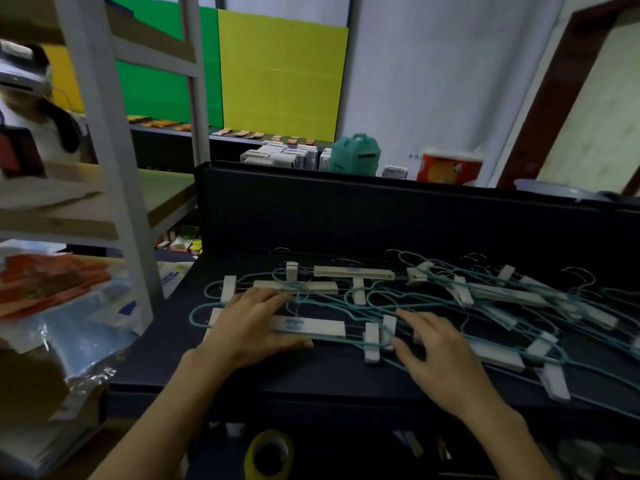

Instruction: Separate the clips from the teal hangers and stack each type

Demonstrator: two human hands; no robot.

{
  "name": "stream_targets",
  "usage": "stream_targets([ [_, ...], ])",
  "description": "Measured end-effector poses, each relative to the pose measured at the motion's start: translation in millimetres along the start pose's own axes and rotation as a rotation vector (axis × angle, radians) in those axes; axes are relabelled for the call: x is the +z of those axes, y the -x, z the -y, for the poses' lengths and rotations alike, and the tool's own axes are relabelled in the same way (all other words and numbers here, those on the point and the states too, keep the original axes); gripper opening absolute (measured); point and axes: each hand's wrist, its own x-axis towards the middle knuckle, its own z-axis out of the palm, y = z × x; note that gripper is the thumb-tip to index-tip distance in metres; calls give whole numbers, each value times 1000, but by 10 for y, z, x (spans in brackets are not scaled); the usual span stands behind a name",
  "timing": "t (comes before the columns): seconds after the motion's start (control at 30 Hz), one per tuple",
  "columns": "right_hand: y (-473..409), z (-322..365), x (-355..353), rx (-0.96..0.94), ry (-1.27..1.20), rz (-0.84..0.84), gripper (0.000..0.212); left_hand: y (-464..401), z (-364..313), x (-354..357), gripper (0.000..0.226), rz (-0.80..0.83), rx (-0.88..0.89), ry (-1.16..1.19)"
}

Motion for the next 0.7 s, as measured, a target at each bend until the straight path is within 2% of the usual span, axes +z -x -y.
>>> stream_targets([
  [0.33, 105, -107, 17, 26, 3, -56, 53, 121, -51, -28, 95, -77, -33, -7],
  [0.5, 4, -130, 38, 12, 3, -61, 53, 142, -19, -60, 95, -52, -33, -31],
  [0.7, -467, -61, 11, -62, -31, -40, 51, 67, -5, -85, 109, -43, -66, -10],
])
